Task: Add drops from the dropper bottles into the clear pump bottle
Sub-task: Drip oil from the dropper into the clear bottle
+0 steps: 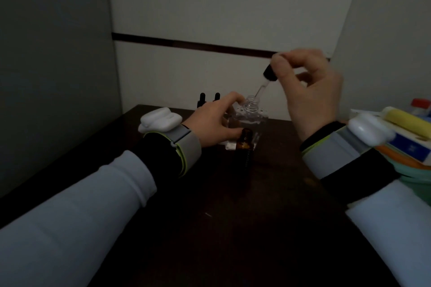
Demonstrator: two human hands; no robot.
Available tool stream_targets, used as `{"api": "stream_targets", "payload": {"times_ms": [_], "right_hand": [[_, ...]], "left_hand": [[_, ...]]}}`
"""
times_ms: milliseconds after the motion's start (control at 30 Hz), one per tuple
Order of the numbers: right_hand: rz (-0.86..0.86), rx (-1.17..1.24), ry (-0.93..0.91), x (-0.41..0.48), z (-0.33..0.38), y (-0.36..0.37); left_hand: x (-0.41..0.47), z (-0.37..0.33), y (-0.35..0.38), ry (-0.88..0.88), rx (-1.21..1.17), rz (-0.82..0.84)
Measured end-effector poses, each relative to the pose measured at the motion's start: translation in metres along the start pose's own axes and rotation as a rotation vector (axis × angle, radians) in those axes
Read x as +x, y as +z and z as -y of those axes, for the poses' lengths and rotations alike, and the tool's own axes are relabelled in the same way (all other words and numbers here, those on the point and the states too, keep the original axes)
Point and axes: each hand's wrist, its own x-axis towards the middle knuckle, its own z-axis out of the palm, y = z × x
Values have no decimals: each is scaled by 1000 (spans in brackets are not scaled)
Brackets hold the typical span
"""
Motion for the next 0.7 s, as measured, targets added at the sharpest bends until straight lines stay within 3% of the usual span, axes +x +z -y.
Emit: {"api": "stream_targets", "payload": {"times_ms": [267, 700], "right_hand": [[215, 31, 97, -9, 1, 3], [329, 36, 145, -14, -3, 1]], "left_hand": [[1, 2, 1, -13, -15, -2], [-1, 1, 1, -5, -29, -21]]}}
